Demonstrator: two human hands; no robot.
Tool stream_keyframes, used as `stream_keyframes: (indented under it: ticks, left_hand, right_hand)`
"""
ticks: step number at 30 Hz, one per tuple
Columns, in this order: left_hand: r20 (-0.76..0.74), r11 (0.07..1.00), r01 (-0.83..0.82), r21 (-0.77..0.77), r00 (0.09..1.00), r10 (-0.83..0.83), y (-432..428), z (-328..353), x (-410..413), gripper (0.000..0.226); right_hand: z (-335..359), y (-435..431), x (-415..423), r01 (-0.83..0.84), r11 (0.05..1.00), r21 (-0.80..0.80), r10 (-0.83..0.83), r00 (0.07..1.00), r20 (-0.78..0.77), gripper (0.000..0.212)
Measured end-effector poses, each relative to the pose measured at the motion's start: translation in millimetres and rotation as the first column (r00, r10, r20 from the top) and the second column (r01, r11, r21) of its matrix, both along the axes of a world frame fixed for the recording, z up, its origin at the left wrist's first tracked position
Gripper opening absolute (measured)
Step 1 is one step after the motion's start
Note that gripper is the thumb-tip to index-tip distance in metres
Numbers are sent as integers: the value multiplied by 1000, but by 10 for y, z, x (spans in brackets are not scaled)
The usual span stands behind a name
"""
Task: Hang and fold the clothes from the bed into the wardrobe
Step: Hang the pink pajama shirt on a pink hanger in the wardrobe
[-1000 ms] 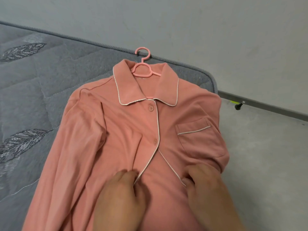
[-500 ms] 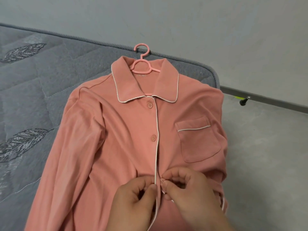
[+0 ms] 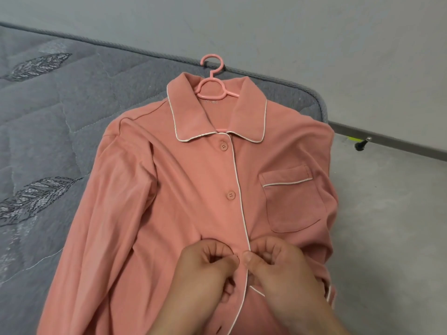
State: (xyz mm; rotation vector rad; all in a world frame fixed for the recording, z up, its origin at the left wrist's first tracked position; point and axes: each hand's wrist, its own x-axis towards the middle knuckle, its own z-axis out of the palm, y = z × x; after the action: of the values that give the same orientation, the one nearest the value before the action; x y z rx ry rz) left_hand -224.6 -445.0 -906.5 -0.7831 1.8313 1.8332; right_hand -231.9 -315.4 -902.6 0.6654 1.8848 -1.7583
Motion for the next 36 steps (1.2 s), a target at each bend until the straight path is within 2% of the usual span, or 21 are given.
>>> stream_keyframes:
  ticks: [2,4,7,10,12,14,16,18,19,22,24,26,29,31,33,34,36]
  left_hand:
    - [10,1000,-15,20,1000,14,18,7,-16,27]
    - [39,996,-66,64,997,64,38,19,-14,28]
    - [53,993,-89,76,995,85,80,38,12,25]
    - [-50,996,-20,-86,999,15,140,51,120,23]
    - [-153,967,35,-251,985,-76,144,81,311,17]
    - [-194,885,87,-457,961,-195,96,88,591,17]
    - [-198,752,133,-645,922,-333,11,64,862,23]
    - [-57,569,242,-786,888,-456,-42,32,1105,27]
    - [43,510,308,-803,884,-466,-68,23,1199,32]
    - [189,394,368,-842,886,-424,-128,19,1404,35]
    - [271,405,411,-816,893,-360,-133,82,1477,37]
    - [350,470,421,-775,907,-234,-83,207,1490,31]
    - [144,547,284,-788,948,-285,-15,225,1683,34]
    - [44,560,271,-783,922,-385,64,245,1853,50]
    - [7,586,290,-756,900,-437,152,256,2025,55]
    - [-8,627,296,-721,901,-434,179,230,2124,54]
    - [-6,587,312,-747,880,-475,187,37,2363,45]
  right_hand:
    - [-18,-10,8,37,999,15,-37,999,9,15]
    - [-71,-9,31,-29,978,206,47,995,-85,18]
    - [-75,5,80,-111,871,478,254,936,-245,17]
    - [-42,181,184,-140,795,590,388,865,-317,15]
    - [-24,434,314,-105,720,686,493,773,-399,15]
    - [-28,712,525,-81,662,745,579,686,-441,13]
    - [-67,942,736,-119,592,797,650,656,-385,26]
    - [-144,1095,877,-198,546,814,703,637,-317,35]
    - [-192,1133,920,-228,526,819,721,630,-288,35]
    - [-301,1194,972,-244,492,836,719,655,-232,48]
    - [-286,1210,1023,-245,468,849,724,658,-209,41]
    - [-264,1217,1150,-229,452,862,732,648,-211,28]
    - [-67,1097,1396,-230,522,822,663,715,-222,11]
    - [66,912,1595,-268,540,798,652,732,-196,18]
    - [139,646,1814,-369,539,757,674,729,-124,29]
    - [131,517,1915,-428,559,710,674,734,-89,33]
    - [93,309,2087,-469,582,664,670,739,-65,41]
